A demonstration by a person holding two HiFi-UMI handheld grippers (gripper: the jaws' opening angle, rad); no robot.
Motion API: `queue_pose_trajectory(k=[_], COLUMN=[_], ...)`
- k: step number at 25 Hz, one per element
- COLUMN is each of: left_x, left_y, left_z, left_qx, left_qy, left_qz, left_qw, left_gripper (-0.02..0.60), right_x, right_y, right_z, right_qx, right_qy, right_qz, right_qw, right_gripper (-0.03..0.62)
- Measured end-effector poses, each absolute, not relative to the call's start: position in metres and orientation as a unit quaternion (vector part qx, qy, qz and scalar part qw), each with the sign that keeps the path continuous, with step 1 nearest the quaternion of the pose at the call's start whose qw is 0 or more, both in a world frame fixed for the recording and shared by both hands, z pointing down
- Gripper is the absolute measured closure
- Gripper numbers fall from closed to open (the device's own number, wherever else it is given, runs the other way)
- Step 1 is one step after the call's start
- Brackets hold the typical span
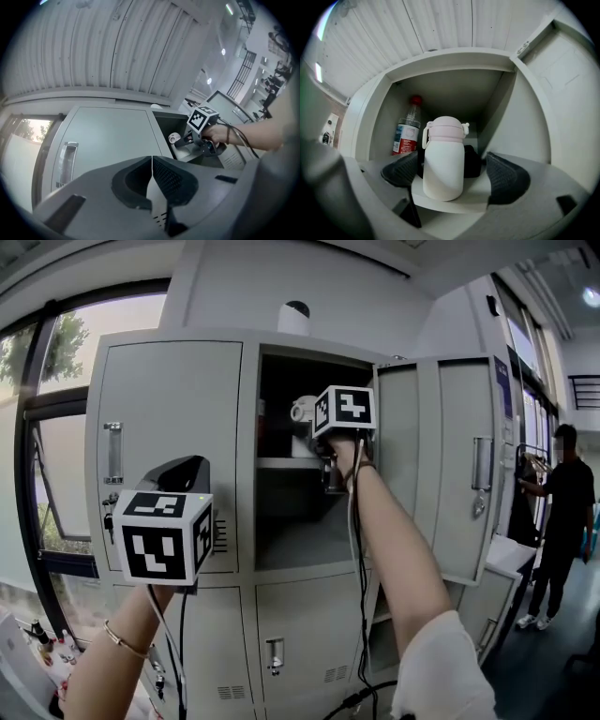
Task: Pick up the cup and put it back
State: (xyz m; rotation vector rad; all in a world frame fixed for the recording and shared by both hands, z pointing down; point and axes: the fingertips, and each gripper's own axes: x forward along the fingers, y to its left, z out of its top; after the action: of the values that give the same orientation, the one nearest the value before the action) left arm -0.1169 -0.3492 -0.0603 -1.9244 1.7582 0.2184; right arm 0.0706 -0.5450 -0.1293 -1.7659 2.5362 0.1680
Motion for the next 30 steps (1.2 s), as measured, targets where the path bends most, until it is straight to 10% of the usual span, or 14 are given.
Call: queue_pose_trajectory(k=[14,30], left_x=[-0.109,-0.066], left_y=[-0.337,-0.323], left_z=[-0.036,0.050], left_qx=[-0.759,-0.826], left_qy=[0.602,0.514], left_qz=[0.089,0.136], left_qw=[0.232,0.190], left_gripper=[0.571,0.571], right_x=[0.062,0.079], right_y=[-0.487,-0.383], right_z=[-0.091,0.055], right_qx=[-0.585,-0.601], right_qy=[0.805,0.785], right_qz=[0.076,0.133], right_qw=[0.055,0.076], right_gripper=[0.229,0.504])
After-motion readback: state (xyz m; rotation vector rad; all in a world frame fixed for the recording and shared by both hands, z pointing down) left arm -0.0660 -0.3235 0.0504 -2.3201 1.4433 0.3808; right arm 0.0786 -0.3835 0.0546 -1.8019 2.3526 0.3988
